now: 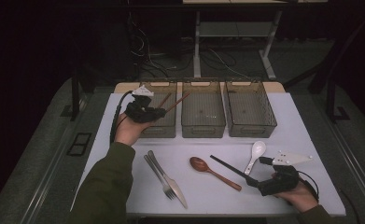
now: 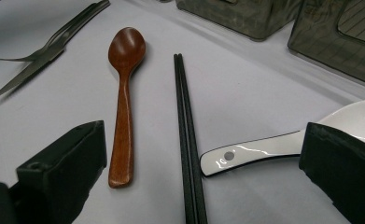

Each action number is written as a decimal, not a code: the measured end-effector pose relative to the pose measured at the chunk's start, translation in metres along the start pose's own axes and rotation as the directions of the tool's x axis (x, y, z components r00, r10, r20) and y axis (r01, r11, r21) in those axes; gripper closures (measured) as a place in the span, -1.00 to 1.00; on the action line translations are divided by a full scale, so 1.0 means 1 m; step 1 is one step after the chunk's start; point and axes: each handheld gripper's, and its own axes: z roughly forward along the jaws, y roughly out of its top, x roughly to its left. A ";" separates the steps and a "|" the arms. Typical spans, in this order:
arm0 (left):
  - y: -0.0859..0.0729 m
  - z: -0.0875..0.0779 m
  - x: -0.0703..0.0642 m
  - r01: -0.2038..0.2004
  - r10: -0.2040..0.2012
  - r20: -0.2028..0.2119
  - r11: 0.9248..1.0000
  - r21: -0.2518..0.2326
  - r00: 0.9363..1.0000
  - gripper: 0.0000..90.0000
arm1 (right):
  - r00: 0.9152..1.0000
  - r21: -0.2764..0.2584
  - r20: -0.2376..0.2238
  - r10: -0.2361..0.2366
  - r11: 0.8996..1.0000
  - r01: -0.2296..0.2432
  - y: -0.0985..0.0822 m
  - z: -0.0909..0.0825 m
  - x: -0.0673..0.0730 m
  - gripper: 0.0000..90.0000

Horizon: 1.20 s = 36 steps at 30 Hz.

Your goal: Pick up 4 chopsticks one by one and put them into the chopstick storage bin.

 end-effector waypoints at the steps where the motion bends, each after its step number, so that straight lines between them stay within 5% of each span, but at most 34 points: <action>1: 0.001 0.001 0.001 0.002 -0.002 -0.007 1.000 -0.004 1.000 0.86 | 1.000 0.000 0.000 0.000 1.000 0.000 0.000 0.000 0.000 -0.98; 10: 0.012 0.006 0.020 0.027 -0.028 -0.065 0.999 -0.020 0.997 0.86 | 1.000 -0.001 -0.001 -0.001 1.000 0.001 0.000 0.000 0.000 -0.98; 19: 0.024 0.018 0.042 0.047 -0.052 -0.145 0.998 -0.039 0.988 0.86 | 1.000 0.002 -0.001 -0.001 1.000 0.001 0.000 0.000 0.000 -0.98; 36: 0.011 0.052 0.069 0.120 -0.122 -0.184 0.993 -0.023 0.975 0.86 | 1.000 -0.006 0.001 0.005 1.000 -0.005 -0.001 -0.003 -0.001 -0.98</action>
